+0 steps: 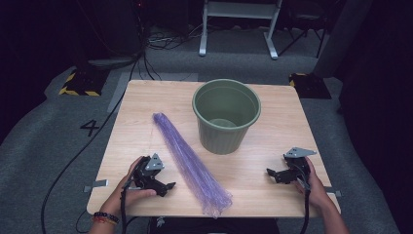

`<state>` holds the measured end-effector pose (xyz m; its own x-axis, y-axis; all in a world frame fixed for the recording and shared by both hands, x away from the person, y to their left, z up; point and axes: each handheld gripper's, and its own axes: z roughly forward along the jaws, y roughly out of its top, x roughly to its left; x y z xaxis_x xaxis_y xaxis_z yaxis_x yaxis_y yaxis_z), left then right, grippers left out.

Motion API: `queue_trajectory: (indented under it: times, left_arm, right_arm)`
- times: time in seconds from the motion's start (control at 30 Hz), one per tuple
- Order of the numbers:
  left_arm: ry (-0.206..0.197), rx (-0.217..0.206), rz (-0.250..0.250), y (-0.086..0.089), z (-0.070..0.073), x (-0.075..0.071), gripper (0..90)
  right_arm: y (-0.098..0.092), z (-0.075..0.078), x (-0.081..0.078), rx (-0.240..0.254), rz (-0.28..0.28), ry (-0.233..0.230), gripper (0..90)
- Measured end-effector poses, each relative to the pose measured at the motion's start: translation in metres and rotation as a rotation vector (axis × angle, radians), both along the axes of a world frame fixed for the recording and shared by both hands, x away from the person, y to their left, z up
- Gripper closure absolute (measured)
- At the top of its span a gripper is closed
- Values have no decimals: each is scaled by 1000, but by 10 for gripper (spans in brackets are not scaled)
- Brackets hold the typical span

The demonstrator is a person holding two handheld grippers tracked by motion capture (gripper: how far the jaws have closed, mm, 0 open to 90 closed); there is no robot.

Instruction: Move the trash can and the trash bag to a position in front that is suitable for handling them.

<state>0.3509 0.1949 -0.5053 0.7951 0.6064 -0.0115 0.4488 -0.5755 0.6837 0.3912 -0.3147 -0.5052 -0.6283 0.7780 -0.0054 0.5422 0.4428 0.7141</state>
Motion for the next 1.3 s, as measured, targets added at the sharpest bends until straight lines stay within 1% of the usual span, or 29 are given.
queue_trajectory:
  times: [0.27,0.37,0.43,0.47,0.5,0.53,0.57,0.6,0.67,0.7,0.73,0.77,0.83,0.87,0.9,0.93,0.97,1.0,1.07,1.17,1.2,1.23,1.27,1.3]
  left_arm:
    - [-1,0,1,0,0,0,1]
    - [-1,0,2,0,0,0,2]
    - [-3,1,5,0,0,-1,4]
    - [-4,1,5,0,0,-1,4]
    - [-4,1,5,0,0,-1,4]
    - [-4,1,6,0,0,-1,4]
    - [-4,2,8,0,0,-1,4]
    - [-4,2,8,0,0,-1,4]
    - [-3,2,9,0,0,-1,4]
    - [-4,2,9,0,0,-1,5]
    - [-4,2,10,0,0,-1,5]
    - [-4,2,10,0,0,-1,4]
    - [-4,2,10,0,0,-1,5]
    - [-4,2,10,0,0,-1,4]
    - [-4,1,13,-1,0,-1,5]
    - [-4,1,13,-1,0,-1,4]
    - [-4,1,15,-1,0,-1,4]
    - [-5,1,15,-1,0,-1,4]
    - [-5,1,17,-1,0,-1,5]
    - [-5,1,18,-1,0,-1,5]
    - [-5,1,18,-1,0,-1,4]
    - [-5,1,18,-1,0,-1,5]
    - [-5,1,18,-1,0,-1,5]
    - [-5,1,18,-1,0,-1,5]
  right_arm:
    - [-1,0,-1,1,6,-3,21]
    - [-2,1,-3,12,14,-17,82]
    - [-2,1,-2,10,0,-30,106]
    - [-2,2,-3,9,-14,-39,136]
    - [-2,2,-3,9,-14,-39,136]
    - [-2,2,-4,2,-22,-56,171]
    - [1,3,-5,-7,-41,-66,174]
    - [1,3,-5,-7,-41,-66,174]
    - [4,4,-6,-10,-41,-58,203]
    - [7,5,-7,-16,-28,-60,204]
    - [13,8,-9,1,14,-69,222]
    - [16,10,-11,17,45,-82,241]
    - [26,17,-16,16,66,-119,290]
    - [32,21,-18,23,88,-133,302]
    - [39,24,-21,36,112,-141,330]
    - [39,24,-21,36,112,-141,330]
    - [45,27,-23,43,141,-149,357]
    - [53,30,-27,53,169,-156,366]
    - [67,36,-32,81,231,-157,390]
    - [88,41,-41,100,318,-146,408]
    - [102,42,-46,113,368,-137,414]
    - [108,42,-49,116,391,-135,414]
    - [108,42,-49,116,391,-135,414]
    - [120,43,-53,125,427,-129,417]
